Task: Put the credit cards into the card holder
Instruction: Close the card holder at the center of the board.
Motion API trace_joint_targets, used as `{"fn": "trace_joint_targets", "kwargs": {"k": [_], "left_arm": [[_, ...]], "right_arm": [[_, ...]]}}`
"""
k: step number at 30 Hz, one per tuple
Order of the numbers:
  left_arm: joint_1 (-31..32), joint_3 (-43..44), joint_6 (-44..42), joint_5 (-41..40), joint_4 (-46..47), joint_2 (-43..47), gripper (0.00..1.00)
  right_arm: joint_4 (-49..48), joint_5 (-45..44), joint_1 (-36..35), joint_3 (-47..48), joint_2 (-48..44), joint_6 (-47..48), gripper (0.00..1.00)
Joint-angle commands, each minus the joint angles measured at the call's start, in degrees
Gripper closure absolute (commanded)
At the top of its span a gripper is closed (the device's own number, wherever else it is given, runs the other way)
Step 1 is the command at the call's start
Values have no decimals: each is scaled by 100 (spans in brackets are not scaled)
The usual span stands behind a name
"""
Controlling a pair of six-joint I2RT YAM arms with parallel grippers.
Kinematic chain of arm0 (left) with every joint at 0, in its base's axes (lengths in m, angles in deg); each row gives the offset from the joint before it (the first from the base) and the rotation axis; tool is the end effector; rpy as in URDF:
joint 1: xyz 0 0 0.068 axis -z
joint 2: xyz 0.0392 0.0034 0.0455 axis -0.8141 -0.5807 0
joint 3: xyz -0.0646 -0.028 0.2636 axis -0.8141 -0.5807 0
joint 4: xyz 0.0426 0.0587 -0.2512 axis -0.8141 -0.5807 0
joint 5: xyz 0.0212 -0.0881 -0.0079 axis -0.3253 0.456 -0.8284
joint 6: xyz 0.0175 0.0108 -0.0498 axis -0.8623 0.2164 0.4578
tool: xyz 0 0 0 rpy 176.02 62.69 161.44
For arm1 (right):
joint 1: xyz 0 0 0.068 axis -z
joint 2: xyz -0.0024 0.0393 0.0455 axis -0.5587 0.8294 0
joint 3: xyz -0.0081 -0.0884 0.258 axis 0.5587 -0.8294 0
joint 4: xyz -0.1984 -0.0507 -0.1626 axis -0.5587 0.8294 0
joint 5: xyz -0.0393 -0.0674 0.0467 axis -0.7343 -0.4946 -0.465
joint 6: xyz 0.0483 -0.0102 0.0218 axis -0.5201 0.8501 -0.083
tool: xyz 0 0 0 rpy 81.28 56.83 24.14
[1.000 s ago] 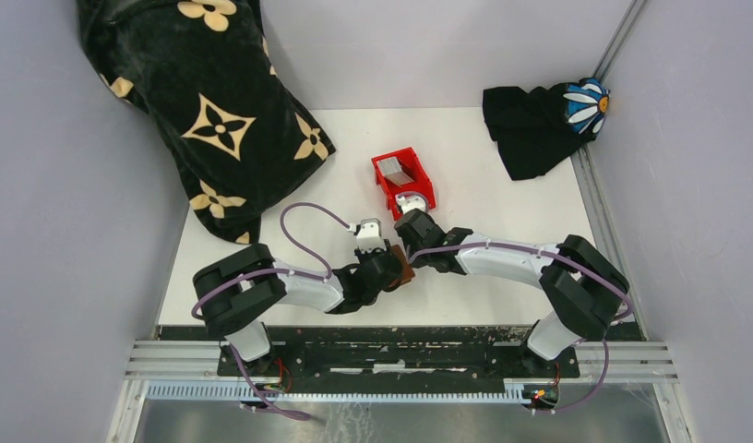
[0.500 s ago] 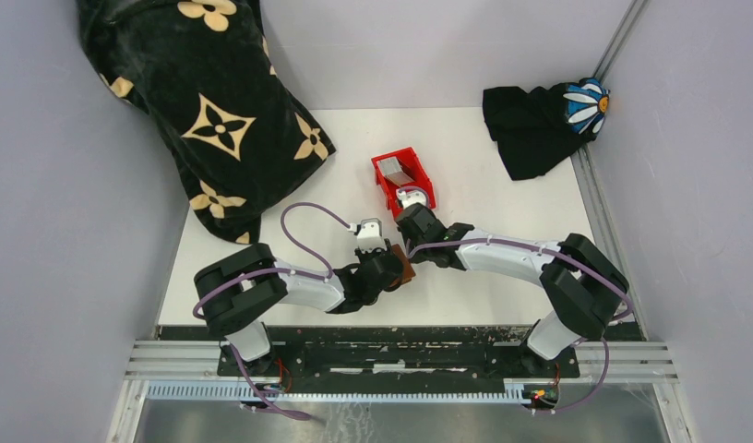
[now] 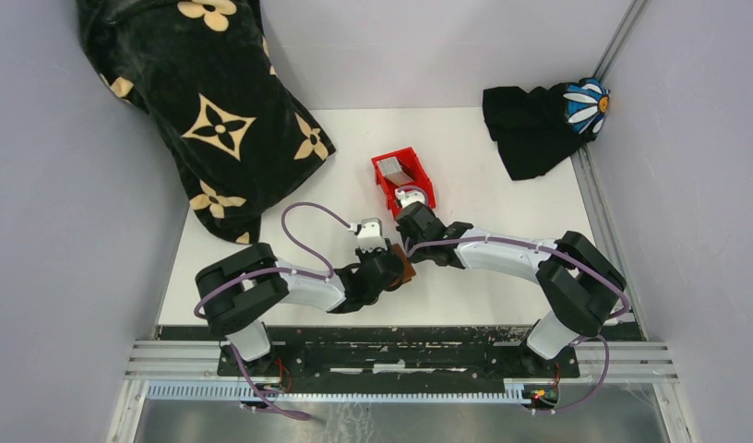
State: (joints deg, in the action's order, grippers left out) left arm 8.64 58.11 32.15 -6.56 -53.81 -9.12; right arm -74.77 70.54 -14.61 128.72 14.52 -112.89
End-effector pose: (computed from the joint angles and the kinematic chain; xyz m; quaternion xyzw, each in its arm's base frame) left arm 0.1566 -0.2569 0.1308 -0.0667 0.8542 -0.1652 0.4884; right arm 0.2199 0.2361 0.1810 -0.1308 0.9337 0.1020 0.3172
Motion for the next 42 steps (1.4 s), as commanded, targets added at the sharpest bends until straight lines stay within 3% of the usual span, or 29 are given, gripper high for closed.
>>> {"fn": "trace_joint_targets", "kwargs": {"k": [1,20,35,42], "left_arm": [[-83,10,-216,-100,-487,-274,64],[-273,-39,-668,-295,-33,14,64],[-275,-84,-578,-679,-965,1288,57],[-275,-743,-23,-736,-1224,1690,59]], "right_arm": [[-307,117,35,104,-196,74,87],[-635,644,-35,59,74,-1,92],[-695,436,-95,70,220,-14,93],[-642,360,-123,104,167,8,93]]}}
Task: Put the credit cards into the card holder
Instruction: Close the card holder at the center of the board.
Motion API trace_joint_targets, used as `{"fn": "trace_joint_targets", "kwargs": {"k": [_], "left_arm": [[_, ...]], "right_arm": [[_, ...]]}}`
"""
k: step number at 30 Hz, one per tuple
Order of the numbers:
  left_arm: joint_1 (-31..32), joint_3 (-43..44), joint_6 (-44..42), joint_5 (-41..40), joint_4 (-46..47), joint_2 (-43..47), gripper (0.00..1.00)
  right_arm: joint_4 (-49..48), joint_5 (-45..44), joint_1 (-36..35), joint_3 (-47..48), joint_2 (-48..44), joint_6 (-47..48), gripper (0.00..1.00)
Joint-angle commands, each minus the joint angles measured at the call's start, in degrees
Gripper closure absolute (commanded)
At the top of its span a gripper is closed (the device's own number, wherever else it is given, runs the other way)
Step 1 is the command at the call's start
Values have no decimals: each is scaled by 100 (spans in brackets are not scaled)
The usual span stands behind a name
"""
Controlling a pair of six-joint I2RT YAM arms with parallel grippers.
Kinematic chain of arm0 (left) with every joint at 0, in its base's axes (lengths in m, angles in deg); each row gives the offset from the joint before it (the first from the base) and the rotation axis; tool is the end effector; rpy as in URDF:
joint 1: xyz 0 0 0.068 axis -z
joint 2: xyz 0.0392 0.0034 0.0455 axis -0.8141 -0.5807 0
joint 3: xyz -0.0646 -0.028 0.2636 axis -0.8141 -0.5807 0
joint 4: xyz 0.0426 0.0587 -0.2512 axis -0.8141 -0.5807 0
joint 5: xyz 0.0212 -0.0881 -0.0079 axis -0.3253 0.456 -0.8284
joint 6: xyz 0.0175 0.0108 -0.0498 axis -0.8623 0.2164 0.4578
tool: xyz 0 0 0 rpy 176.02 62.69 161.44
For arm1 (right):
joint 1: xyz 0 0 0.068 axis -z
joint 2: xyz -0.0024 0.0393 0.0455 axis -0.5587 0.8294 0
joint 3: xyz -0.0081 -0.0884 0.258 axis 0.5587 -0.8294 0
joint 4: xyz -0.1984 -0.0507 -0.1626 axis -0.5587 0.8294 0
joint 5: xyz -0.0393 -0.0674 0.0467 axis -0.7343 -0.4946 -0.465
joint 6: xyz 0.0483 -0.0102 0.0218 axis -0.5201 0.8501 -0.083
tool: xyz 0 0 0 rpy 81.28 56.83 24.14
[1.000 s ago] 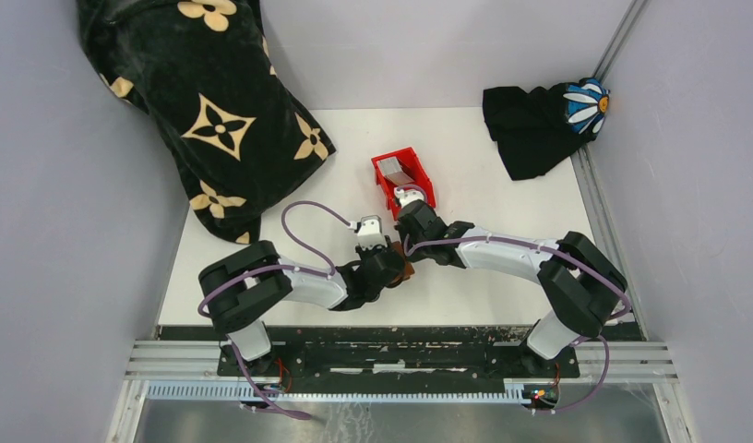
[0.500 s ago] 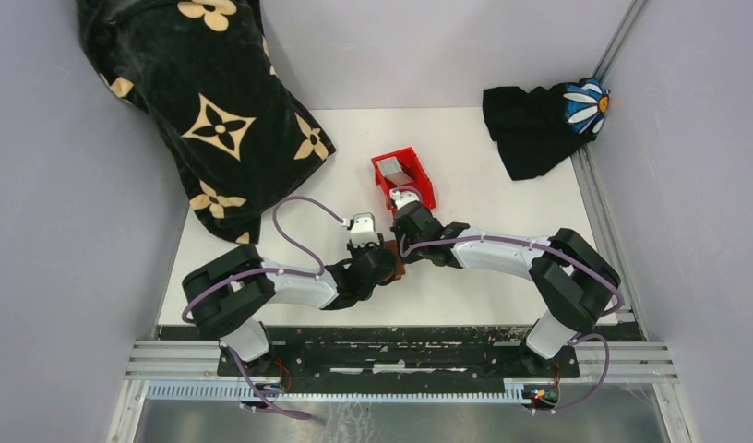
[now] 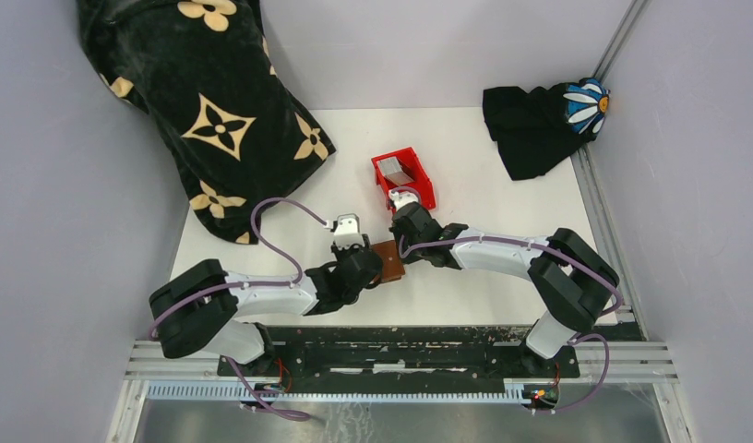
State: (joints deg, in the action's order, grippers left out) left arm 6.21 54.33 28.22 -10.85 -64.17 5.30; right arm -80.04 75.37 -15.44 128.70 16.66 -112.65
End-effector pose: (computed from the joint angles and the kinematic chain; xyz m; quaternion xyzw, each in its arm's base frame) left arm 0.1510 -0.2171 0.1662 -0.0728 0.8433 -0.1164 0.5195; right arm 0.2211 0.2492 0.1751 -0.1495 0.9257 0.1520 0.3125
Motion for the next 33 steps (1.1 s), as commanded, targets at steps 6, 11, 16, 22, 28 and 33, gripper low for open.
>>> {"fn": "trace_joint_targets", "kwargs": {"k": [6,11,16,22,28,33], "left_arm": [[-28,-730,355,16,465,5,62],[-38,-687,231,143,851,-278,62],[-32,-589,146,222,1067,-482,61],[-31,-483,106,370,1144,-680,61],[-38,-486,105,428,1198,-710,62],[-33,-465,71,451,1226,-674,61]], "right_arm": [[-38,-204,-79,159,-74,5,93],[91,-274,-128,266,-60,69,94],[209,-332,-203,390,35,117,94],[359,-469,-326,567,127,215,94],[605,-730,-443,754,206,342,94],[798,-966,-524,917,333,434,94]]}}
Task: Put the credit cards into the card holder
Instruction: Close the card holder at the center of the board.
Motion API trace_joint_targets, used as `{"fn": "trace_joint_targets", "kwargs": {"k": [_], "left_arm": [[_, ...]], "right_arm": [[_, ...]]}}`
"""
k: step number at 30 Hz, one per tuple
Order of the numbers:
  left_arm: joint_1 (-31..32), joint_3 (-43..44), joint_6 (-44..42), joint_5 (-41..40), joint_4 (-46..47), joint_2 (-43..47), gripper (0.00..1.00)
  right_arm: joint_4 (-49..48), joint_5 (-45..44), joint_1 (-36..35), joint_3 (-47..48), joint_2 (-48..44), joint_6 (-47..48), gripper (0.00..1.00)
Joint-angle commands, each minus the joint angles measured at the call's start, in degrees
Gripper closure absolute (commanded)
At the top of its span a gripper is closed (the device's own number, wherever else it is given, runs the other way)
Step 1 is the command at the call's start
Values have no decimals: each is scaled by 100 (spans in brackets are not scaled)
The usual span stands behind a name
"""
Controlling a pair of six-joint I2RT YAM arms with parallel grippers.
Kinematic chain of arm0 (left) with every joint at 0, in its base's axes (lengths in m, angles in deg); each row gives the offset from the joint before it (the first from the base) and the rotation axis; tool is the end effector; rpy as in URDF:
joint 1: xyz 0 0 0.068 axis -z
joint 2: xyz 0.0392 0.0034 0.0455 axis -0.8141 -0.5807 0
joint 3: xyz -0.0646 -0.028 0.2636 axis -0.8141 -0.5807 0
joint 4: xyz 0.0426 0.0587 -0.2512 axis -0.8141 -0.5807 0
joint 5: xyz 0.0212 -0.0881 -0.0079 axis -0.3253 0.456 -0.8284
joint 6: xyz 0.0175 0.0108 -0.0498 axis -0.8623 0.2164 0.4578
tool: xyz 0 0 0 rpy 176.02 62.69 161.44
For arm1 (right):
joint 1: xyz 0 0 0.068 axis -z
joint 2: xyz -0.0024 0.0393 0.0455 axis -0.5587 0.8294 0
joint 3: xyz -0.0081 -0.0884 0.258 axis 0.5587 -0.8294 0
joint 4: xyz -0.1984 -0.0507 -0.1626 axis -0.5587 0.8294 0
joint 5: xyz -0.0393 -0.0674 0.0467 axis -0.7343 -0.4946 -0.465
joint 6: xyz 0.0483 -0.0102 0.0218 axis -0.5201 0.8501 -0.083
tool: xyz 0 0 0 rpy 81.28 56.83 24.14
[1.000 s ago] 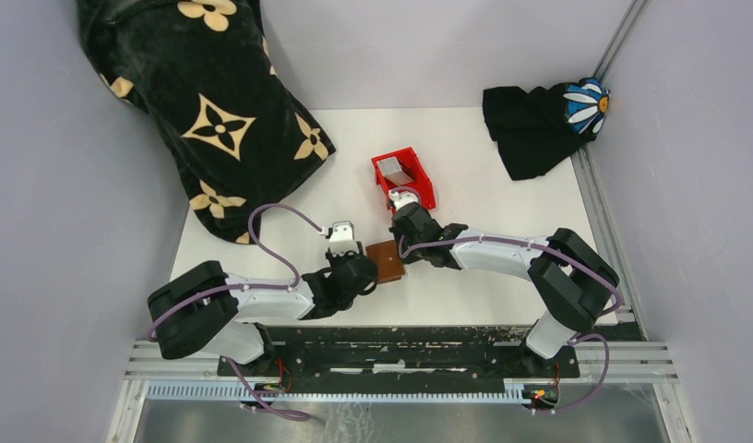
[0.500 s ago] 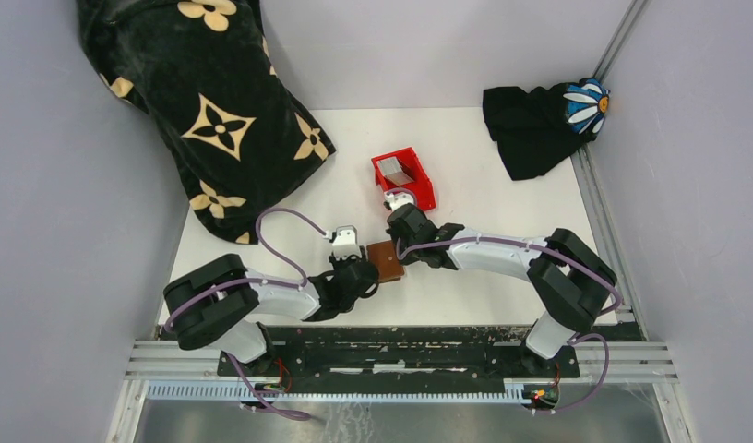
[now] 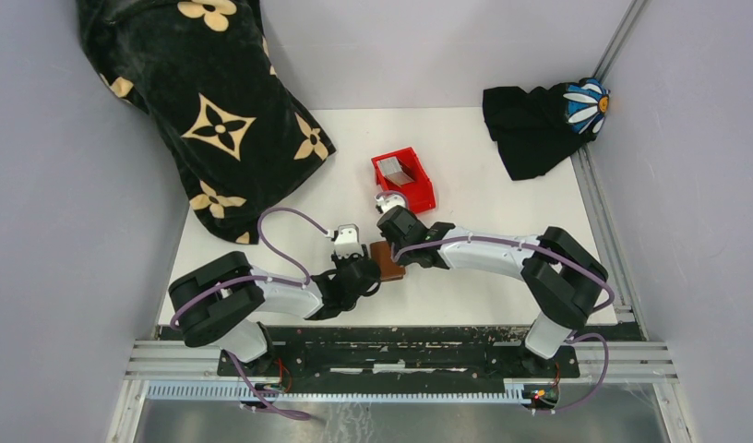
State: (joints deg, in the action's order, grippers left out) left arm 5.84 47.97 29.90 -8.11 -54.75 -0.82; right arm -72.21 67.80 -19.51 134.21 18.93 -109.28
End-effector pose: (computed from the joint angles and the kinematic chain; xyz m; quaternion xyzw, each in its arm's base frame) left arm 0.1459 -0.2071 0.1232 -0.0676 0.8587 -0.1163 0.4946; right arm 0.2120 0.2689 0.1824 -0.1944 0.9237 0.0793 0.3203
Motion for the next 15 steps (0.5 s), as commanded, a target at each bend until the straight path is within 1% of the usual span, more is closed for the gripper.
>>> {"fn": "trace_joint_targets", "kwargs": {"k": [1,10,15], "left_arm": [[7,185,-106,189,284,-54,62],[5,153,-89,355,481,-23,62],[4,148,-90,385,530,-37,62]], "right_arm": [[66,-250,-135,419,149,113,94],[244,-419,-211,646,564,154,94],[221,-445,-233,659,582,138,94]]}}
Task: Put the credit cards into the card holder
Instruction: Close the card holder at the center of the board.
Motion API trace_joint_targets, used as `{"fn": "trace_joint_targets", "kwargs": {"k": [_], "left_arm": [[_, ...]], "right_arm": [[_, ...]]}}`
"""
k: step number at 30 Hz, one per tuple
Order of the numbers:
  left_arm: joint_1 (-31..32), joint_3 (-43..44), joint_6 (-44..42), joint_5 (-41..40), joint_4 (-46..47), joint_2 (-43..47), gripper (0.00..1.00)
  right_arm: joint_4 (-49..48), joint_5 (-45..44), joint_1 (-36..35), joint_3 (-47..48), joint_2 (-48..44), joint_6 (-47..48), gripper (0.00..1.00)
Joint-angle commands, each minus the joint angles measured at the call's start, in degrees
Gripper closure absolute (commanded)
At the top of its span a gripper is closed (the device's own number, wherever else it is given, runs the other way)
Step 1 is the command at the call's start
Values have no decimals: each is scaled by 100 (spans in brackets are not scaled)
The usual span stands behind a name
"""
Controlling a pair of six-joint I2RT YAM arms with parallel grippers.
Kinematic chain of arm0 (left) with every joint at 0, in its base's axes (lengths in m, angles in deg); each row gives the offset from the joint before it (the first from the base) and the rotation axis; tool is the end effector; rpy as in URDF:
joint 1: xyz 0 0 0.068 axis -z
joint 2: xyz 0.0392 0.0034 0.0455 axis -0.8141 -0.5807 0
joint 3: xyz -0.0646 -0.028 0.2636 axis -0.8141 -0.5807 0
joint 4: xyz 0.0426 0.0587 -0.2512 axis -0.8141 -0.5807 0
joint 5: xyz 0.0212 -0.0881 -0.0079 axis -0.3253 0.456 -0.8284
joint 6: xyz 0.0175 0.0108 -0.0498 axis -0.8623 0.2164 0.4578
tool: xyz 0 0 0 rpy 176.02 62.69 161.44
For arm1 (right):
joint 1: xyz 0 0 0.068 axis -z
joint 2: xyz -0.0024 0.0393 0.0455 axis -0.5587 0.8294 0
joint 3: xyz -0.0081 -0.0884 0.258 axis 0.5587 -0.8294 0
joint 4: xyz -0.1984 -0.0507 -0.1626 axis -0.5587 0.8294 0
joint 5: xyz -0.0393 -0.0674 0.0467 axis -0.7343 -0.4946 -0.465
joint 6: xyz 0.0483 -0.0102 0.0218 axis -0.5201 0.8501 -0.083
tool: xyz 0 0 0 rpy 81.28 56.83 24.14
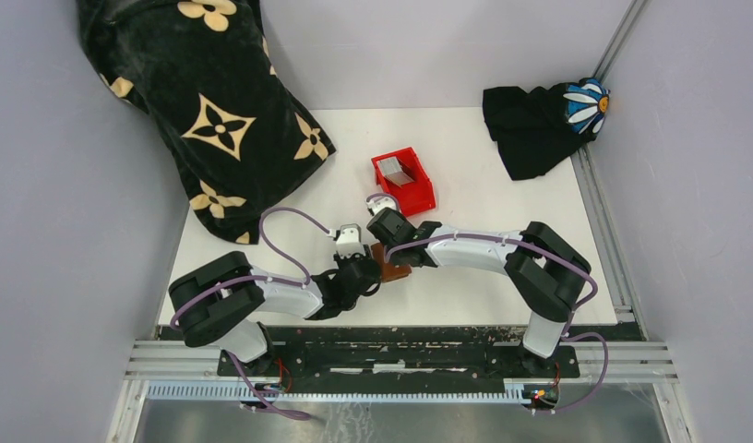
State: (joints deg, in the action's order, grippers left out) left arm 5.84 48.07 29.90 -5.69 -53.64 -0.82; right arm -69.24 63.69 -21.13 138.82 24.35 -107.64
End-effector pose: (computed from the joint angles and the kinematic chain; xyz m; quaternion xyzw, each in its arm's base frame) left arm 0.1462 -0.2098 0.1244 -0.0627 0.8610 -0.1375 0.4856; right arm 0.2158 0.2871 0.1719 -0.2169 0.9228 0.0310 0.3170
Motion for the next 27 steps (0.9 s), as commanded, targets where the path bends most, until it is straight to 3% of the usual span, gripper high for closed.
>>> {"fn": "trace_joint_targets", "kwargs": {"k": [1,12,27], "left_arm": [[4,130,-89,138,431,-38,62],[4,153,-99,125,463,-119,62],[6,155,-98,133,516,-192,62]], "right_arm": [[-78,-29,-70,191,26,-27,94],[-45,78,-119,189,-13,-65,93],[-70,74,-157,102,-146,-149,82]]}}
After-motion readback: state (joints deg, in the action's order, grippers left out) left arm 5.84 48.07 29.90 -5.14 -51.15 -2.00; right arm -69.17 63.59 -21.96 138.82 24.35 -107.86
